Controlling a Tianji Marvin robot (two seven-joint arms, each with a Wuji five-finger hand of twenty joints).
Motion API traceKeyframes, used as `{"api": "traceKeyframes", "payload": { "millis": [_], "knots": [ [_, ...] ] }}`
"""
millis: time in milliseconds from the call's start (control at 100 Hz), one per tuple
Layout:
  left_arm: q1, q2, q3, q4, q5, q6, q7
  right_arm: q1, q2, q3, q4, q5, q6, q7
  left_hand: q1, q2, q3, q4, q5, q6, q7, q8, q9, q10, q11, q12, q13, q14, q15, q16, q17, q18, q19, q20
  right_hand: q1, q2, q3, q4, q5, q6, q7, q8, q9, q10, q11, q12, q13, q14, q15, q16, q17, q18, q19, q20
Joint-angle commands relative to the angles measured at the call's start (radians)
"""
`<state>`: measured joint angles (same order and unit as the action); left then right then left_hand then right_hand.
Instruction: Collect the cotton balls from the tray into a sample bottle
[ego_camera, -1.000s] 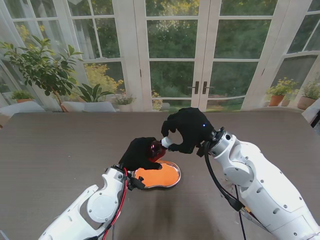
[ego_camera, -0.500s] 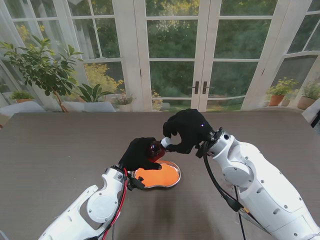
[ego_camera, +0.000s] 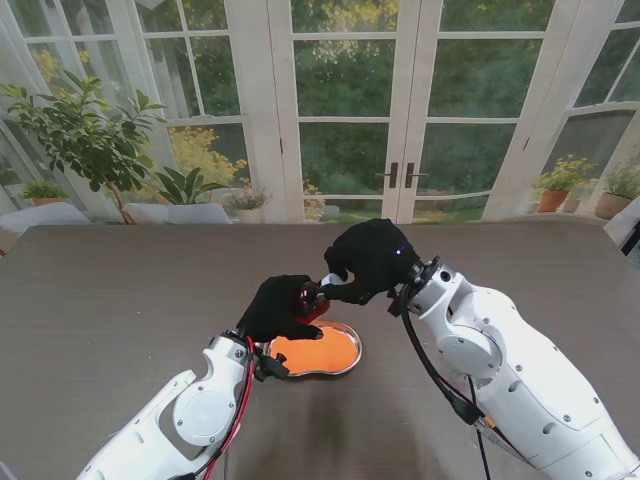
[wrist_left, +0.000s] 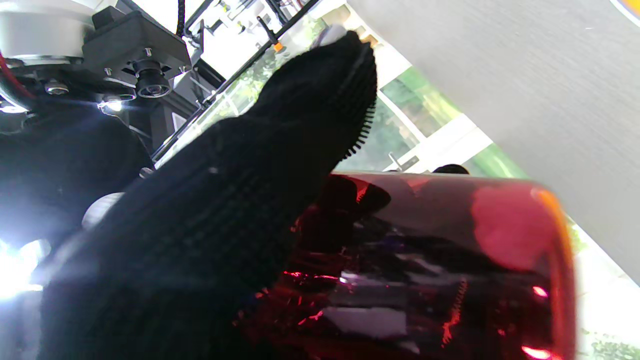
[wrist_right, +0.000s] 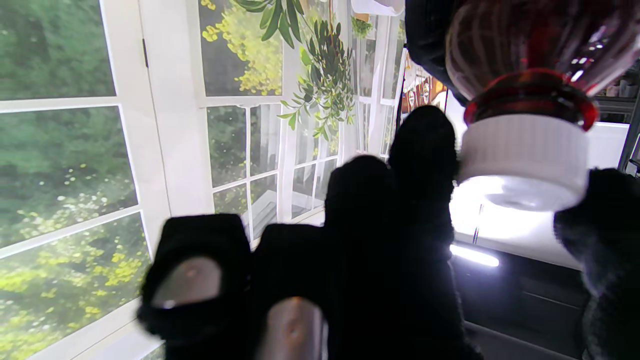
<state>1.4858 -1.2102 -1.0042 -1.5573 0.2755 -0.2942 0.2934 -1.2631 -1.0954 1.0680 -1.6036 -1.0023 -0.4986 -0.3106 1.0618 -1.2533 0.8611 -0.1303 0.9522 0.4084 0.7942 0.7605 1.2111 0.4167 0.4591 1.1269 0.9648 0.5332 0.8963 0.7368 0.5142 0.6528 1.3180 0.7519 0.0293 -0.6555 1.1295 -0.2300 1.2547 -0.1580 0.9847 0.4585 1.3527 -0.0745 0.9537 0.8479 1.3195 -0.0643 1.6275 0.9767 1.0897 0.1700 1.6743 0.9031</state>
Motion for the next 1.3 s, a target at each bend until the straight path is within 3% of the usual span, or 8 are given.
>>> {"api": "traceKeyframes", "payload": {
  "millis": [0, 320, 470, 610, 660, 780, 1010, 1290],
  "knots": [
    [0.002, -0.005, 0.0, -0.008, -0.002, -0.002, -0.018, -0.008, -0.001, -0.005, -0.009, -0.004, 0.009, 0.013, 0.043, 0.802, 0.092, -0.005, 0.079, -0.137, 0.135, 0.032, 0.032, -0.007, 0.005, 0.02, 0.037, 0.075, 0.023, 0.004, 0.002, -0.023, 0.032, 0.005, -0.009, 0.043, -0.03, 0.043, 0.057, 0.041, 0.061, 0.015, 0.098, 0.024, 0.077, -0.008, -0.002, -0.047, 0.092, 0.023, 0.04, 0.04, 0.093, -0.01],
    [0.002, -0.005, 0.002, -0.007, -0.006, -0.002, -0.019, -0.024, 0.005, 0.008, -0.036, -0.023, 0.049, 0.038, 0.043, 0.801, 0.092, -0.005, 0.078, -0.139, 0.134, 0.031, 0.031, -0.007, 0.005, 0.021, 0.036, 0.076, 0.022, 0.004, 0.0, -0.022, 0.031, 0.005, -0.056, 0.328, -0.255, 0.094, 0.056, 0.034, 0.094, -0.04, 0.097, 0.028, 0.097, -0.063, -0.003, 0.006, 0.037, -0.007, -0.009, 0.053, 0.066, 0.001],
    [0.0, -0.006, 0.004, -0.007, -0.008, -0.001, -0.021, -0.032, 0.007, 0.023, -0.048, -0.021, 0.059, 0.056, 0.043, 0.8, 0.092, -0.006, 0.077, -0.139, 0.134, 0.03, 0.031, -0.006, 0.005, 0.021, 0.036, 0.075, 0.022, 0.004, 0.0, -0.022, 0.031, 0.005, -0.094, 0.434, -0.344, 0.118, -0.001, 0.036, -0.105, -0.126, 0.088, 0.032, -0.078, -0.1, -0.002, 0.008, -0.066, -0.056, -0.084, 0.038, 0.025, 0.015],
    [0.0, -0.005, 0.004, -0.007, -0.009, 0.0, -0.022, -0.036, 0.004, 0.037, -0.042, -0.016, 0.044, 0.035, 0.043, 0.8, 0.093, -0.006, 0.078, -0.137, 0.134, 0.03, 0.033, -0.007, 0.005, 0.02, 0.037, 0.076, 0.022, 0.004, 0.001, -0.022, 0.032, 0.005, -0.031, 0.309, -0.346, 0.098, -0.28, 0.024, -0.325, -0.047, -0.107, 0.02, -0.215, -0.019, 0.001, -0.023, -0.207, -0.119, -0.133, -0.02, 0.0, 0.025],
    [0.0, -0.005, 0.004, -0.007, -0.009, 0.001, -0.023, -0.033, 0.0, 0.041, -0.032, 0.002, 0.014, 0.027, 0.044, 0.8, 0.093, -0.006, 0.077, -0.137, 0.133, 0.03, 0.033, -0.007, 0.005, 0.02, 0.037, 0.076, 0.022, 0.004, 0.001, -0.023, 0.032, 0.005, -0.037, 0.194, -0.214, 0.07, -0.328, 0.013, -0.316, -0.01, -0.154, 0.019, -0.206, -0.021, 0.001, -0.027, -0.227, -0.126, -0.141, -0.031, -0.003, 0.025],
    [-0.002, -0.005, 0.005, -0.005, -0.009, 0.0, -0.023, -0.028, -0.005, 0.057, -0.016, 0.035, -0.053, 0.023, 0.043, 0.801, 0.093, -0.006, 0.078, -0.139, 0.134, 0.03, 0.032, -0.006, 0.005, 0.02, 0.036, 0.076, 0.022, 0.004, 0.001, -0.022, 0.032, 0.005, -0.052, -0.095, 0.081, 0.008, -0.377, -0.001, -0.266, 0.009, -0.219, 0.01, -0.178, -0.036, 0.002, -0.047, -0.254, -0.134, -0.151, -0.049, -0.006, 0.023],
    [-0.003, -0.006, 0.007, -0.004, -0.01, 0.001, -0.022, -0.026, -0.005, 0.077, 0.001, 0.06, -0.124, 0.047, 0.042, 0.8, 0.093, -0.006, 0.079, -0.137, 0.134, 0.03, 0.033, -0.006, 0.005, 0.021, 0.038, 0.076, 0.022, 0.004, 0.002, -0.022, 0.032, 0.005, 0.045, -0.465, 0.26, -0.033, -0.344, -0.046, -0.235, -0.017, -0.256, 0.012, -0.158, -0.05, 0.002, -0.053, -0.273, -0.133, -0.165, -0.034, -0.033, 0.027],
    [-0.003, -0.006, 0.007, -0.004, -0.008, 0.001, -0.022, -0.012, -0.01, 0.046, 0.026, 0.025, -0.115, -0.026, 0.043, 0.799, 0.094, -0.006, 0.078, -0.138, 0.133, 0.03, 0.032, -0.006, 0.005, 0.021, 0.036, 0.076, 0.021, 0.004, 0.002, -0.022, 0.032, 0.005, 0.135, -0.575, 0.308, -0.034, -0.227, -0.067, -0.226, -0.025, -0.182, 0.004, -0.149, -0.05, 0.004, -0.074, -0.201, -0.1, -0.11, -0.022, -0.014, 0.021]
  ]
}}
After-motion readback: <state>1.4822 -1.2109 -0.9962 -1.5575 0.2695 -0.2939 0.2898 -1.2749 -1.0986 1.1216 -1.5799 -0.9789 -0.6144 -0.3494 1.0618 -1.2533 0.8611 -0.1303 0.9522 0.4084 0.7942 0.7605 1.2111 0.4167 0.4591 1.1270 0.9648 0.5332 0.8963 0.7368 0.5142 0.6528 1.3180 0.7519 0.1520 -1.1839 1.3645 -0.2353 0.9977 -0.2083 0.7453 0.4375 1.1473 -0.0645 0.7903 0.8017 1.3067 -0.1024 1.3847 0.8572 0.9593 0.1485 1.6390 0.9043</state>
